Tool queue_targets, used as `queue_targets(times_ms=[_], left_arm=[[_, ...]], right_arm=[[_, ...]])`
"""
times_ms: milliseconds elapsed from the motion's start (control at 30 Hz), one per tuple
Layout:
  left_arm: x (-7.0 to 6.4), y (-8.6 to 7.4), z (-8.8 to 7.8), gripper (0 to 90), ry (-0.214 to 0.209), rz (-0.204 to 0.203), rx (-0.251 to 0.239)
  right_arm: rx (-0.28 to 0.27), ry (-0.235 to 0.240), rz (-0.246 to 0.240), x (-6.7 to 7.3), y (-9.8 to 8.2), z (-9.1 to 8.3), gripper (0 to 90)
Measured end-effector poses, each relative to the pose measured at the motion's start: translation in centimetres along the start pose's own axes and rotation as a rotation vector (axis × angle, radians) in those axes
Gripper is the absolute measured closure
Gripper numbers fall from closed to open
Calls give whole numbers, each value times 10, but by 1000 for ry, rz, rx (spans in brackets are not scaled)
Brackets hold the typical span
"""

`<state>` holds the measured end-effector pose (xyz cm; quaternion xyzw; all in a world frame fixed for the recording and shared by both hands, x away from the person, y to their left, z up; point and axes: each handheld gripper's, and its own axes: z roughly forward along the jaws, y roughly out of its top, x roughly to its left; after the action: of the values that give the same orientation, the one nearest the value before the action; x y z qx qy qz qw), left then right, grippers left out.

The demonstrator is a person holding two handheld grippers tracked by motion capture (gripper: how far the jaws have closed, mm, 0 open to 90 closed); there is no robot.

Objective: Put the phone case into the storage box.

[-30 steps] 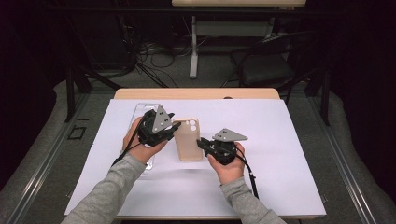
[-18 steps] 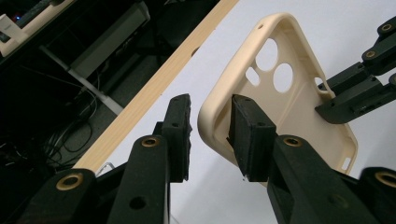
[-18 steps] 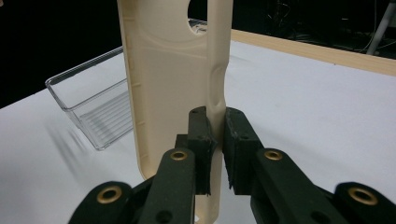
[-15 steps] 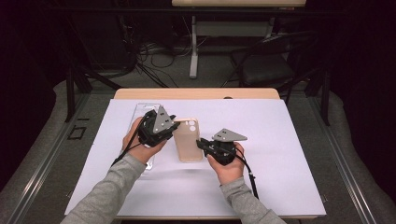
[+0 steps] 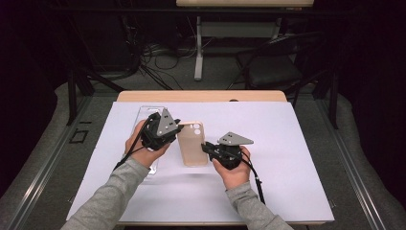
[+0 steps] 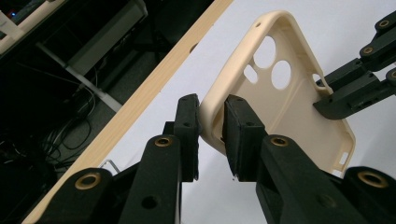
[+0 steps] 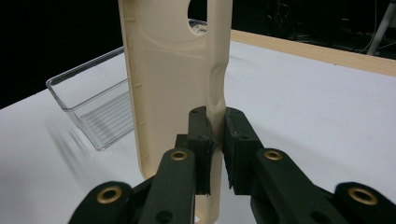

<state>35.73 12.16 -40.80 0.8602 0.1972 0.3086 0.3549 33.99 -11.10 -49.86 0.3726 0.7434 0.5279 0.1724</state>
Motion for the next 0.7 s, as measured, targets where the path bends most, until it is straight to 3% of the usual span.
queue_targets(times_ms=[700], left_arm=[[3,1,-2,786,-13,-6,1]], right_arm=[[-4,5,-1,0,0,0,820]])
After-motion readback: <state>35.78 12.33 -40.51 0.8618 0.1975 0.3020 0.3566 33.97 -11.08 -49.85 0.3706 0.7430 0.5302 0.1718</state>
